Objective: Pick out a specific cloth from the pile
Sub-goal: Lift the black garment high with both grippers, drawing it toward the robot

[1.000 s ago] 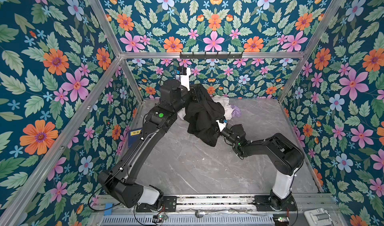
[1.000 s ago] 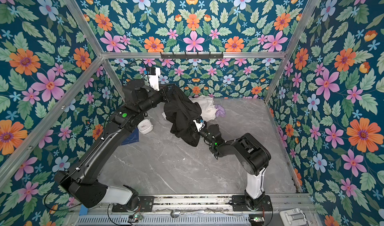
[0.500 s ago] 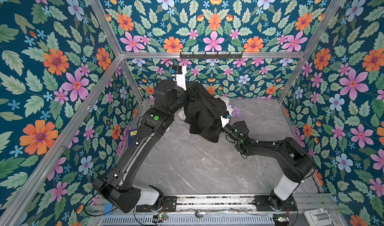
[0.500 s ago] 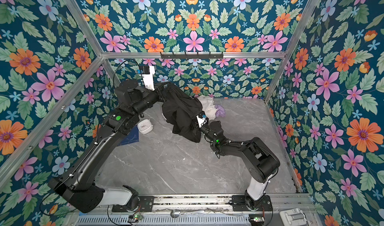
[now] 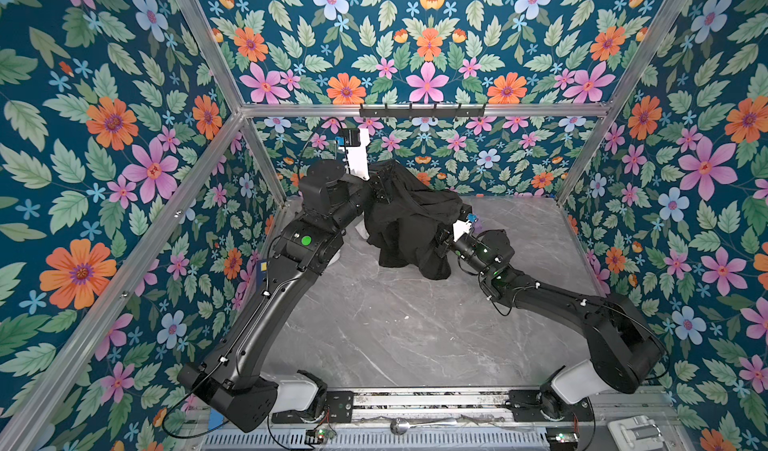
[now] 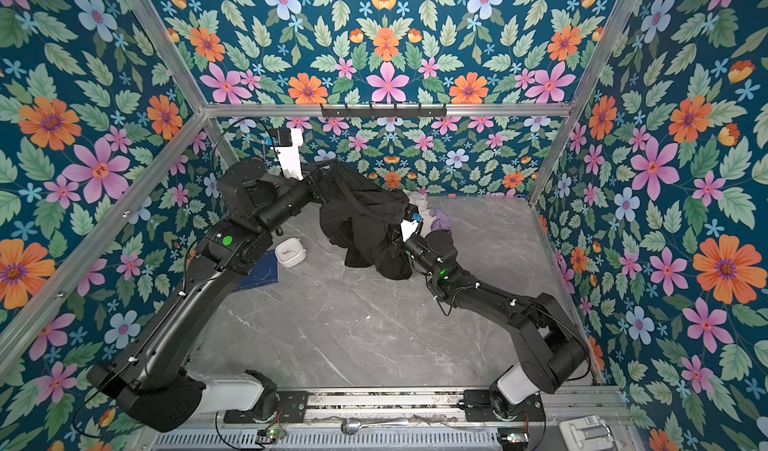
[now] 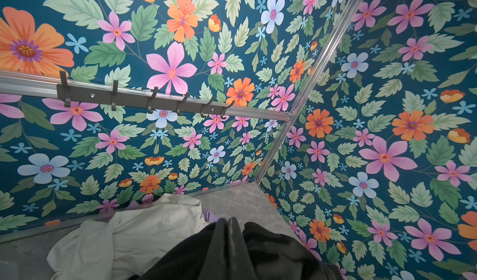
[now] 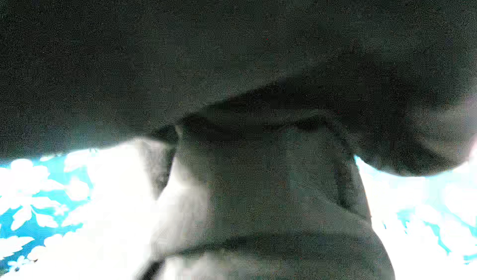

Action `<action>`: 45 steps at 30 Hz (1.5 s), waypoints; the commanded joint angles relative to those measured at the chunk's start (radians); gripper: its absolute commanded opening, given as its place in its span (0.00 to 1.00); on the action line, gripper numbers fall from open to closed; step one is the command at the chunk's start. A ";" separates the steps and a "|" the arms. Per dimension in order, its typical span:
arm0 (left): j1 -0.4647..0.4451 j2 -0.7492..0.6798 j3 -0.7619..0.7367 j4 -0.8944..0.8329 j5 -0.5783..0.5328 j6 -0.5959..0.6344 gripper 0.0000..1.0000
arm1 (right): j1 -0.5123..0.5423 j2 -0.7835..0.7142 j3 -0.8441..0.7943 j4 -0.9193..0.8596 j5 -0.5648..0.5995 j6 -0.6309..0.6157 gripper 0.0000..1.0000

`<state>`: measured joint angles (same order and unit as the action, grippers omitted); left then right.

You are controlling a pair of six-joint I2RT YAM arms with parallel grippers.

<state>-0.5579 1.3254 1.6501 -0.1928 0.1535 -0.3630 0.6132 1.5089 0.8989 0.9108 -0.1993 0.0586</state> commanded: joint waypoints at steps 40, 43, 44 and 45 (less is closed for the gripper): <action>-0.155 -0.136 0.017 0.063 -0.073 0.063 0.00 | 0.080 -0.365 0.221 -0.396 -0.023 0.119 0.00; -0.168 -0.142 0.020 0.060 -0.080 0.063 0.00 | 0.097 -0.381 0.228 -0.411 -0.016 0.105 0.00; -0.172 -0.144 0.020 0.059 -0.084 0.065 0.00 | 0.103 -0.385 0.228 -0.414 -0.013 0.101 0.00; -0.175 -0.146 0.020 0.054 -0.090 0.065 0.00 | 0.108 -0.390 0.227 -0.415 -0.010 0.097 0.00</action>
<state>-0.7277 1.1862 1.6573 -0.1730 0.0772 -0.3092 0.7113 1.1301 1.1187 0.4847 -0.2157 0.1753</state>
